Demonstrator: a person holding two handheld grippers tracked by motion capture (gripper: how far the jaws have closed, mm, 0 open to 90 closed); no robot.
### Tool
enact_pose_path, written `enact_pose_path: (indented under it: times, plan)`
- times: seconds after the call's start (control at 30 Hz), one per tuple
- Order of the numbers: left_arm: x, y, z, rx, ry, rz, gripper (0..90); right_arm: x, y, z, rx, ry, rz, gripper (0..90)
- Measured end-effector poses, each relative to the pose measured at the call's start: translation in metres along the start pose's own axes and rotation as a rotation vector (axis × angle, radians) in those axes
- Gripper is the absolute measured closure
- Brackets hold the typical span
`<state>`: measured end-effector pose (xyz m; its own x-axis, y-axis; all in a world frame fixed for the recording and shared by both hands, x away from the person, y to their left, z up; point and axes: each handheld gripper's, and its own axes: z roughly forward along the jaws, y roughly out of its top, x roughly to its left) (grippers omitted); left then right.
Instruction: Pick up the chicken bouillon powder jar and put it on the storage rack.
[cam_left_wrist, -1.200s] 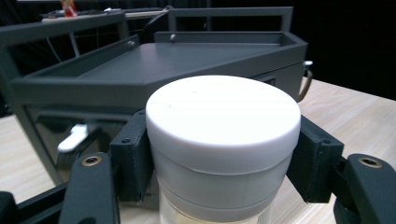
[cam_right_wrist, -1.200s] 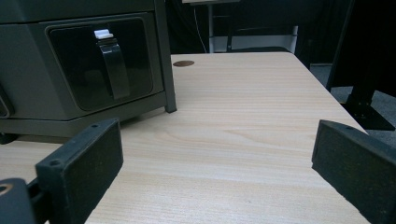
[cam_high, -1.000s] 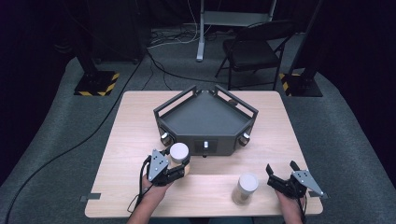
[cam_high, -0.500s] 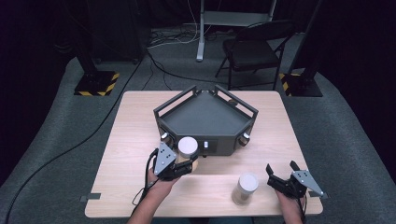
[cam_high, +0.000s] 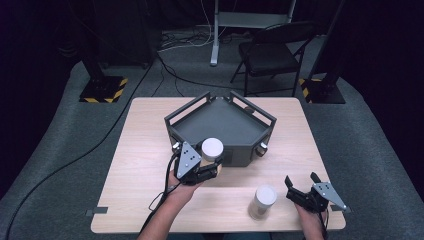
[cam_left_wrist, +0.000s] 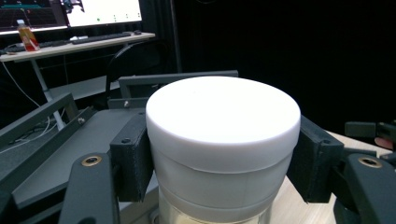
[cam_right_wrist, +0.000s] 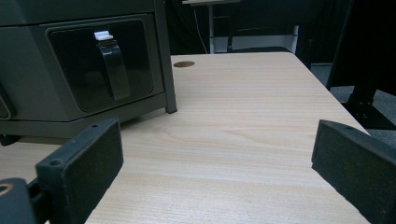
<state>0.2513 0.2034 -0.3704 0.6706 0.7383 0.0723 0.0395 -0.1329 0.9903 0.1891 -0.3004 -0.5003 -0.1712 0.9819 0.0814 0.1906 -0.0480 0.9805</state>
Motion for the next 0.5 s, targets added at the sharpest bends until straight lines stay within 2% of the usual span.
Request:
enact_pose_path:
  times: [0.3,0.5]
  plan:
    - [-0.001,0.013,0.01,-0.006,0.012,-0.01,33.3,-0.001,0.0,0.0,0.002,0.002,0.009,1.2]
    - [-0.003,0.023,0.017,-0.01,0.038,-0.02,33.3,-0.002,0.0,0.0,0.001,0.005,0.012,1.2]
